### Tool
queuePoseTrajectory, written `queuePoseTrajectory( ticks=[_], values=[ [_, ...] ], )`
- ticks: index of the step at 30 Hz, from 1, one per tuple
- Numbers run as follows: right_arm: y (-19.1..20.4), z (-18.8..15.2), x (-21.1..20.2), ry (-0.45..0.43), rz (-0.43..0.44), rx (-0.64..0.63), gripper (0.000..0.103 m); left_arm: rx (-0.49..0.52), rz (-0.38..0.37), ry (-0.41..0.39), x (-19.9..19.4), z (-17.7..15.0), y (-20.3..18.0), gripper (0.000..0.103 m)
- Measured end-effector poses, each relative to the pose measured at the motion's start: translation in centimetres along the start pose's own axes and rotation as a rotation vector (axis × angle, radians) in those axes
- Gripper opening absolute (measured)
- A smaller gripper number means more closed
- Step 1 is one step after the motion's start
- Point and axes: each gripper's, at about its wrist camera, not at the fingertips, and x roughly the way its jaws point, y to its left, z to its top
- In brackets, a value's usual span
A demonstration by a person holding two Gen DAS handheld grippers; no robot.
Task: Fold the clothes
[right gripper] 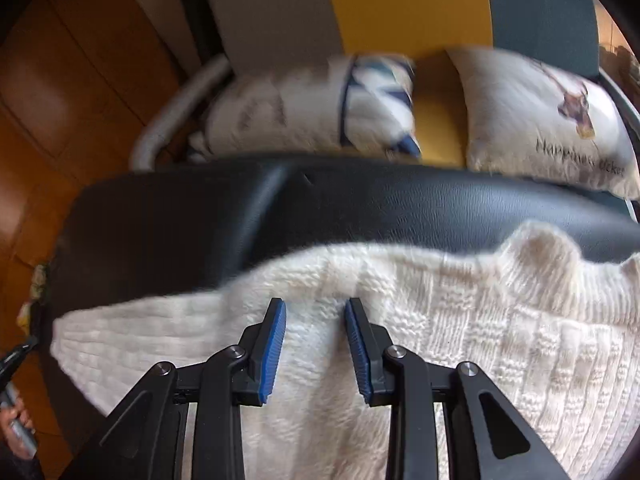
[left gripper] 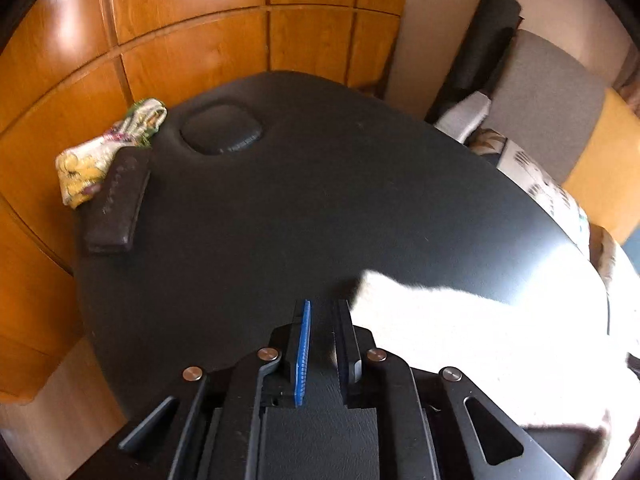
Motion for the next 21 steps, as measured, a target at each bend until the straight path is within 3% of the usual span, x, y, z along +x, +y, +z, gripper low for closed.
queuePoseTrajectory(
  ticks=[5,7,9,12,16,21],
  values=[
    [-1.9,-2.2,-5.0,-0.085,0.18,0.142,0.031,0.001,-0.183,0.03,-1.6,-0.7,-2.2,0.018],
    [-4.7,-5.9,-9.0,-0.142,0.311,0.248,0.031,0.03,-0.257,0.026,-2.5,-2.2,-4.5,0.026],
    [-8.9,-9.9,-13.4,-0.206,0.366,0.346,0.031,0.085,-0.334,0.056,-3.7,-4.6,-7.9,0.028],
    [-16.5,-17.1,-20.2,-0.3,0.329,0.524,0.031,0.178,-0.461,0.119,-4.8,-7.6,-13.1,0.029],
    [-27.8,-28.6,-29.7,-0.485,0.203,0.834,0.031,0.318,-0.563,0.168,-7.2,-11.5,-20.0,0.03],
    [-37.9,-41.9,-36.4,-0.716,0.105,1.263,0.041,0.444,-0.648,0.256,-9.9,-15.9,-28.0,0.032]
  ],
)
